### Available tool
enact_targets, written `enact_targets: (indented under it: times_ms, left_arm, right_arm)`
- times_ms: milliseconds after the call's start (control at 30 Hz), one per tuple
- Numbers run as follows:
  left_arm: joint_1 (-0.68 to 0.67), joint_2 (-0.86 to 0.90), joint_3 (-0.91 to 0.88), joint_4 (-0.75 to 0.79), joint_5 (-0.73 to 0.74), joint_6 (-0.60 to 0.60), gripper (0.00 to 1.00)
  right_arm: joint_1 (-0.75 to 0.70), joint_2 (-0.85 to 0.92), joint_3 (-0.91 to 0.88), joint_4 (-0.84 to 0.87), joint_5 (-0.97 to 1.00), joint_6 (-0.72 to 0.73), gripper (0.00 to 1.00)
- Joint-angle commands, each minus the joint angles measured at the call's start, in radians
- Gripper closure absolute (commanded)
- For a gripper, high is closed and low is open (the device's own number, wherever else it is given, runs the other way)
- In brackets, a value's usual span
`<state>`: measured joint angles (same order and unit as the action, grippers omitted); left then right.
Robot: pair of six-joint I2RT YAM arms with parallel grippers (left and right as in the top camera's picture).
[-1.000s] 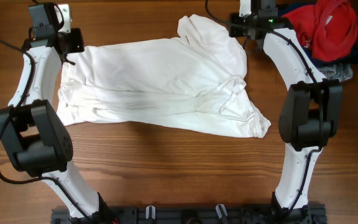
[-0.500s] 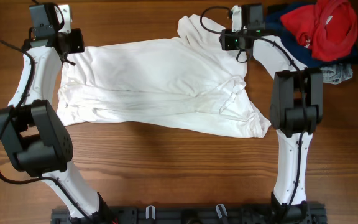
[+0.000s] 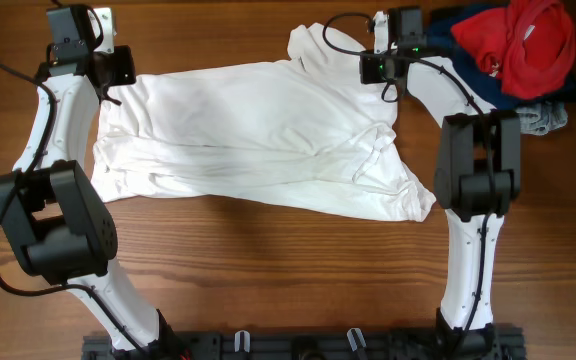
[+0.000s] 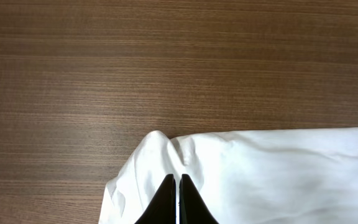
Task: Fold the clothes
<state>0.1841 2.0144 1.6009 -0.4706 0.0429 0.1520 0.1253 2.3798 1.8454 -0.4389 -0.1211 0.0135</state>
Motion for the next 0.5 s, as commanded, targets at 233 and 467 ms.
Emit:
enact_targets:
  times_ms: [233, 467]
  left_arm:
    - [0.020, -0.171, 0.011, -0.061, 0.009, -0.006, 0.96]
    - [0.026, -0.151, 0.010, -0.083, 0.089, -0.005, 0.89]
  right_arm:
    - [-0.002, -0.341, 0.020, -0.234, -0.027, -0.040, 0.96]
    - [-0.002, -0.341, 0.011, -0.314, -0.064, -0.040, 0.96]
